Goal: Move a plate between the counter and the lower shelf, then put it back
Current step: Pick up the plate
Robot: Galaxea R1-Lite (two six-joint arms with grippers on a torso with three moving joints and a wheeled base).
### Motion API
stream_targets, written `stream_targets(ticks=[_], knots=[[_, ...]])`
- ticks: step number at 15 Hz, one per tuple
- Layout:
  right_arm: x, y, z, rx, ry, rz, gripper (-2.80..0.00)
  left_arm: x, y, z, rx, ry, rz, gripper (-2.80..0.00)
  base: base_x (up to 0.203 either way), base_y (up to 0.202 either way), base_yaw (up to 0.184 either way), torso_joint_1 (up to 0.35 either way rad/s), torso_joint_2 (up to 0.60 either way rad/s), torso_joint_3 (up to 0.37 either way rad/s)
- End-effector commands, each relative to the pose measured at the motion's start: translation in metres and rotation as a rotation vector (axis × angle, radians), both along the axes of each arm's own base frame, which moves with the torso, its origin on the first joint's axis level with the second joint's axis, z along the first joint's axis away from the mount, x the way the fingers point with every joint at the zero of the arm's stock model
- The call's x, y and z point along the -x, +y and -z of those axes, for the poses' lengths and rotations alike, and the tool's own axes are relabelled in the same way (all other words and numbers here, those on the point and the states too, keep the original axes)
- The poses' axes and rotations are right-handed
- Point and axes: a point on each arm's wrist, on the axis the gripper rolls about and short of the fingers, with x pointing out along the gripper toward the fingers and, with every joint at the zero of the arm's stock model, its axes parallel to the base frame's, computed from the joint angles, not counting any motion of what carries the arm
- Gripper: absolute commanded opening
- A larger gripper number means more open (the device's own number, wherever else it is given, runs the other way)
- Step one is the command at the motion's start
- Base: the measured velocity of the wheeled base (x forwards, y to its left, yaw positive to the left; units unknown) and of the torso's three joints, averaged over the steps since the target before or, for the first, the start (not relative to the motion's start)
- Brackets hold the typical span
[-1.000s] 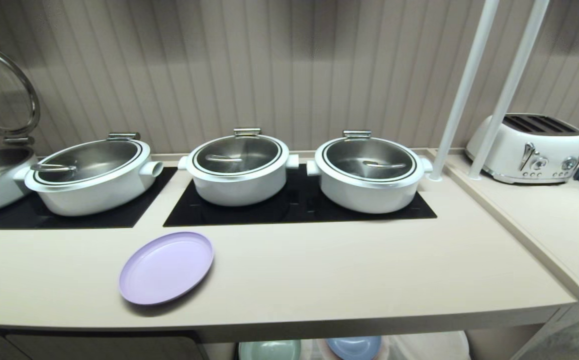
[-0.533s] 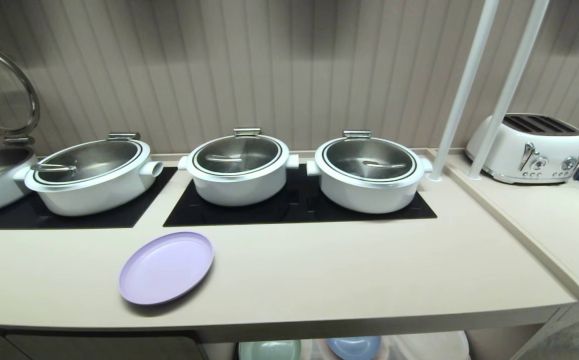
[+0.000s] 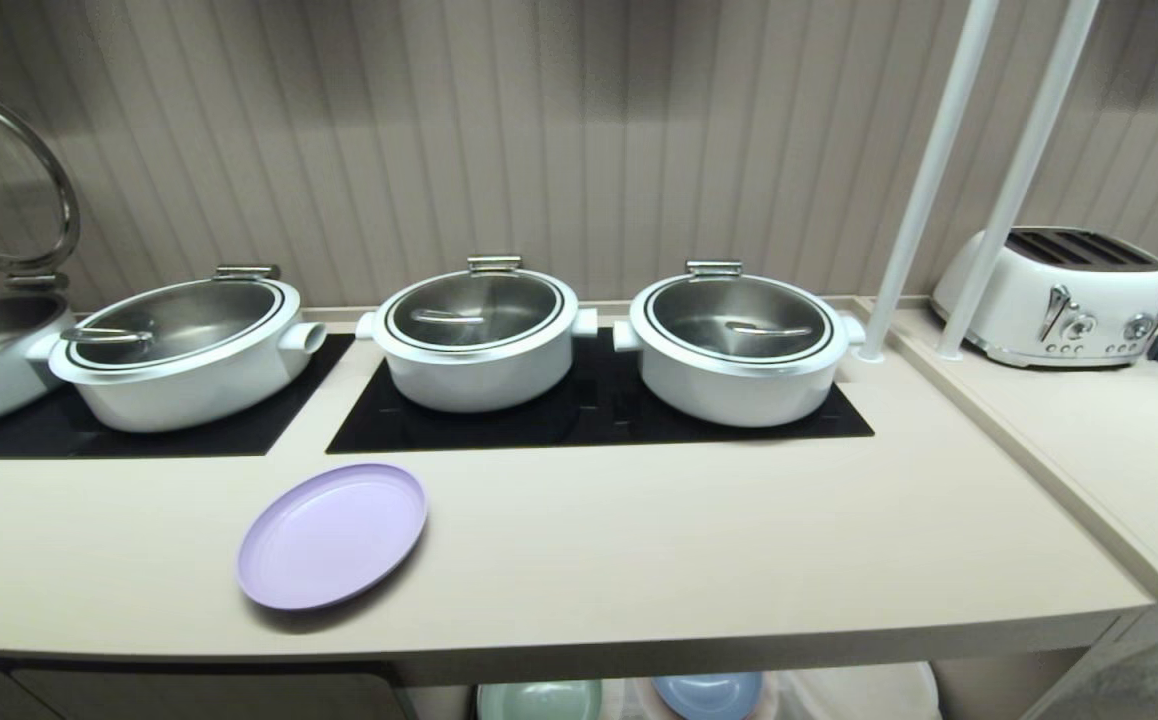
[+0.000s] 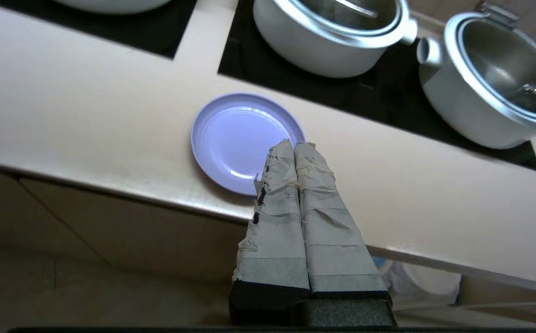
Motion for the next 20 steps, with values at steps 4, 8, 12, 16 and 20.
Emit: stream_targets(ticks=[4, 8, 12, 16, 20], knots=[[0.0, 0.0, 0.0, 0.0, 0.0, 0.001, -2.8, -0.098, 0.031, 0.015, 0.082, 0.396, -0.159, -2.8, 0.0, 0.0, 0.0, 0.0, 0.0, 0.0], [0.0, 0.0, 0.0, 0.0, 0.0, 0.0, -2.8, -0.139, 0.053, 0.044, 0.166, 0.634, -0.174, -2.8, 0.0, 0.0, 0.0, 0.0, 0.0, 0.0], [0.0, 0.0, 0.0, 0.0, 0.0, -0.001, -2.8, -0.165, 0.061, 0.077, 0.147, 0.795, -0.109, -2.8, 0.0, 0.0, 0.0, 0.0, 0.0, 0.0], [0.0, 0.0, 0.0, 0.0, 0.0, 0.001, -2.8, -0.172, 0.065, 0.096, 0.066, 0.853, 0.122, -2.8, 0.0, 0.0, 0.0, 0.0, 0.0, 0.0], [0.0, 0.0, 0.0, 0.0, 0.0, 0.002, -2.8, -0.19, 0.07, 0.122, 0.078, 0.926, 0.168, -2.8, 0.0, 0.0, 0.0, 0.0, 0.0, 0.0]])
